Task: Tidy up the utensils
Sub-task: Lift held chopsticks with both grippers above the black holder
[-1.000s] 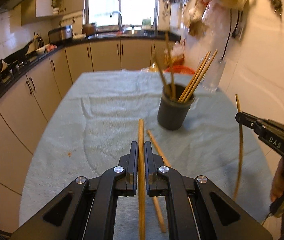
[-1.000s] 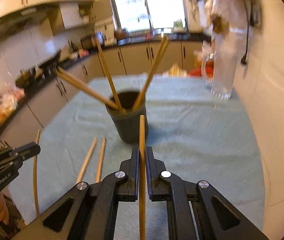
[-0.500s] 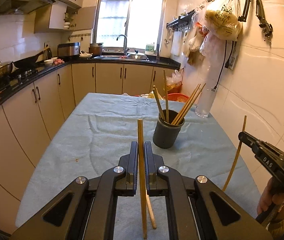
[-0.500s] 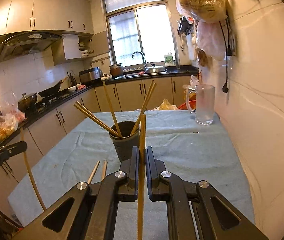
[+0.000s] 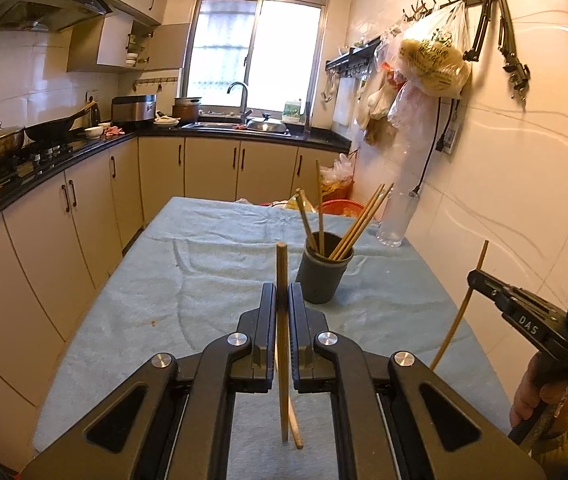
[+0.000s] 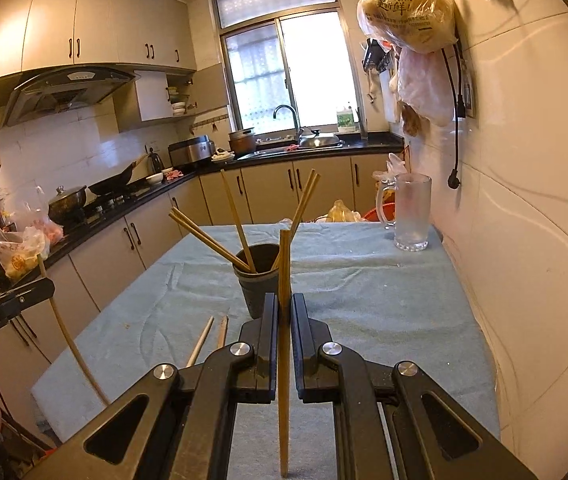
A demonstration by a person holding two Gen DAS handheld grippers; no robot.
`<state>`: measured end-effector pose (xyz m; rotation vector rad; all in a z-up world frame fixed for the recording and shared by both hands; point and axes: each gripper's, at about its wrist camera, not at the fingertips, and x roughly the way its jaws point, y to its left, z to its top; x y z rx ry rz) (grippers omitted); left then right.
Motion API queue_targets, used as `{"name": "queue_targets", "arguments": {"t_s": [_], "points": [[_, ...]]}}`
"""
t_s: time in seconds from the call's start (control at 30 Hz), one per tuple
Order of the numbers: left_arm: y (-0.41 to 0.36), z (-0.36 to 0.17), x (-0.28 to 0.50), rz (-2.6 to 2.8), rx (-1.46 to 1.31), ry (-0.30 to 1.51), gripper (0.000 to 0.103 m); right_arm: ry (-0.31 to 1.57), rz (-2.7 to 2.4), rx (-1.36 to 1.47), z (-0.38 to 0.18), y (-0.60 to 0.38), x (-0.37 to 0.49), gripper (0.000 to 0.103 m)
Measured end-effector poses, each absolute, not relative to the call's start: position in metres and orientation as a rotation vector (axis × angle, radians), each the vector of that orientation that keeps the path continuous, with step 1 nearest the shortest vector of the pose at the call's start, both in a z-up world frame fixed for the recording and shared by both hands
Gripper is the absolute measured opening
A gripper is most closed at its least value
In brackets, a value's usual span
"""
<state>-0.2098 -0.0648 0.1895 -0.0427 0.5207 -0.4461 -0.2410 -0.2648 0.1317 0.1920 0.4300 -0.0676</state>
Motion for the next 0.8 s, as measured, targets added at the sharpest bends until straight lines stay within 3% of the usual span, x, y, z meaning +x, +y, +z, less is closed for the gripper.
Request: {"name": "queue_targets", "arguments": {"t_s": [0.8], "points": [[-0.058,0.220,-0.205,-0.349,-0.099,0.446,0.005,0.354,-0.062,0.188,0.154,-0.279,-0.236,0.007]]}}
